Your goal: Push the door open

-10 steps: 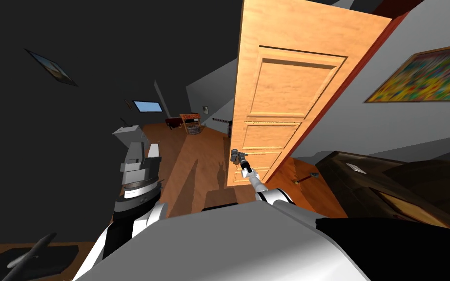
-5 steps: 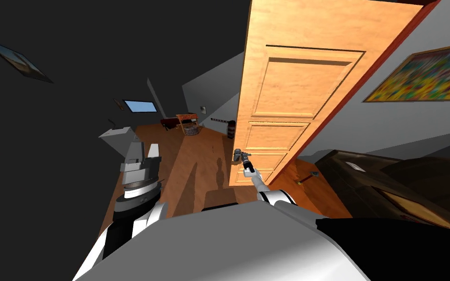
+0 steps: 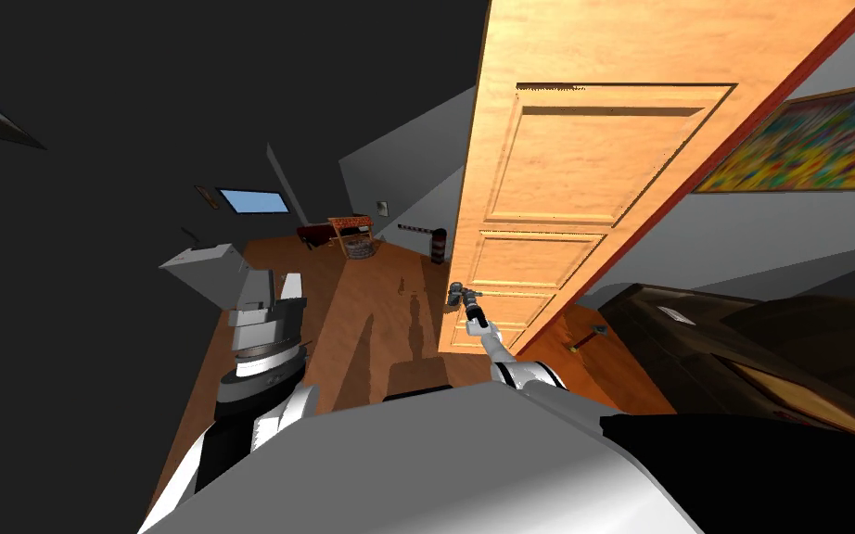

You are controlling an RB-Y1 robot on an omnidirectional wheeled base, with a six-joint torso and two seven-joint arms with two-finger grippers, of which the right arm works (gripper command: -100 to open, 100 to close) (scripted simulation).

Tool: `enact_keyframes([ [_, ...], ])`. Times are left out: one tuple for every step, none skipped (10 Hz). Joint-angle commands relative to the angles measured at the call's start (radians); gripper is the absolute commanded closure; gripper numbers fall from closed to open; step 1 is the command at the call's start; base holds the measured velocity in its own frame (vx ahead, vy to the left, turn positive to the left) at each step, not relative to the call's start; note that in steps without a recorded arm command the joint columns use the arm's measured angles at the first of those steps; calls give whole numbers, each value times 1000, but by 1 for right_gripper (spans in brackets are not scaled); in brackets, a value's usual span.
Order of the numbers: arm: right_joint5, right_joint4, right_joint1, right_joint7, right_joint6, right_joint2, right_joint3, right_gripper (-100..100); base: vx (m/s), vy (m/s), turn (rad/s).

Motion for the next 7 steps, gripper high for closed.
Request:
enact_keyframes([
  [-5,-1,1,5,0,-9,-16,100,145,105,-72],
  [-7,0,2,8,0,-11,-24,100,158,108,-61],
  [-9,1,2,11,0,-13,-32,100,170,98,-59],
  [-11,2,3,14,-1,-16,-40,100,156,92,-61],
  [-10,11,6,14,-3,-13,-36,100,65,35,-40],
  [-15,10,7,20,-5,-21,-54,100,120,31,-55],
  [-18,11,8,23,-5,-24,-63,100,188,88,-68],
])
